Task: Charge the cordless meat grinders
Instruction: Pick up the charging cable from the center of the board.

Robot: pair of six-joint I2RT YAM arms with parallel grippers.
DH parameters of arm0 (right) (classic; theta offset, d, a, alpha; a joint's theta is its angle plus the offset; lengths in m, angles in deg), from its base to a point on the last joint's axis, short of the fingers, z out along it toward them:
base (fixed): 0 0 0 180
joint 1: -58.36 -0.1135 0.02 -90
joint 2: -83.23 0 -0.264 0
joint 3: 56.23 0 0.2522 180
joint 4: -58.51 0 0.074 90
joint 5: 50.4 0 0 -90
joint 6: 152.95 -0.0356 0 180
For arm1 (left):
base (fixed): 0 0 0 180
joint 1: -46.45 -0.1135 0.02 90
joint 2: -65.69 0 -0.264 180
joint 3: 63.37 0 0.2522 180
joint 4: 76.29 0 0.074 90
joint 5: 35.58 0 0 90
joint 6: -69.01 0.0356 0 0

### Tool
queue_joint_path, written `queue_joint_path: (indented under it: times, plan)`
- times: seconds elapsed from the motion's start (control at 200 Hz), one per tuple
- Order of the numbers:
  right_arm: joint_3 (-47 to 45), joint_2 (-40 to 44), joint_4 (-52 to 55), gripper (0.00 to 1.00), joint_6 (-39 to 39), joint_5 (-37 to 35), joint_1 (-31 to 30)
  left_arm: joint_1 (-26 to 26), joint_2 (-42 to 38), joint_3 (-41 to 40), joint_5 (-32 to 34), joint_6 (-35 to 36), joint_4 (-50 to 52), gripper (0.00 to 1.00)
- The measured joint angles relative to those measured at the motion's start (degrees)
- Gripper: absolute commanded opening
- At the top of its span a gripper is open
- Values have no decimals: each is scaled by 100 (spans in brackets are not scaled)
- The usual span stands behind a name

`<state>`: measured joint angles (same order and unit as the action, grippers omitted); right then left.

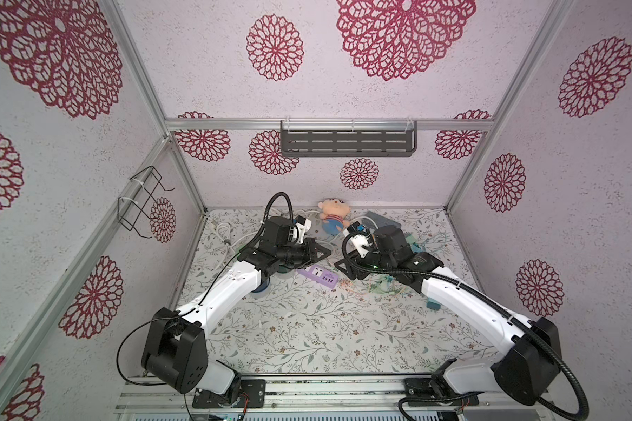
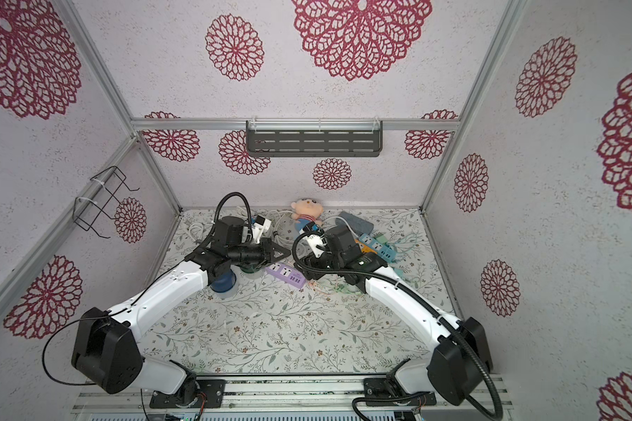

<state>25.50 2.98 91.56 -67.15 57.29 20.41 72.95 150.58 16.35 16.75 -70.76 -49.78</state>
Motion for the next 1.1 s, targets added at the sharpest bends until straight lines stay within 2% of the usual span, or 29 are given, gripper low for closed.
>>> queue_joint_path:
  times: [0.21, 0.35, 0.465, 0.5, 0.53, 0.6, 0.786, 1.101]
  plan:
    - [446, -463, 28, 40, 46, 129, -205, -4, -2, -22, 35, 26, 22, 0]
    - [610, -671, 24, 18, 28, 219, -286, -4, -2, -63, 125, 17, -7, 0]
    - [627, -723, -17, 5, 46, 199, -367, -33, -2, -114, 166, -31, -46, 49]
    - [627, -730, -20, 3, 24, 184, -367, -44, -9, -133, 177, -66, -52, 58]
    - [627, -732, -20, 2, 0, 153, -365, -48, -13, -160, 195, -98, -68, 60]
    - [621, -732, -44, 1, -37, 79, -354, -94, -85, -304, 236, -216, -170, 60]
    - [551, -737, -142, 0, -83, -15, -354, -280, -422, -787, 258, -555, -599, 45]
    - [551, -809, -149, 0, -146, 55, -354, -304, -446, -809, 116, -791, -1080, 40]
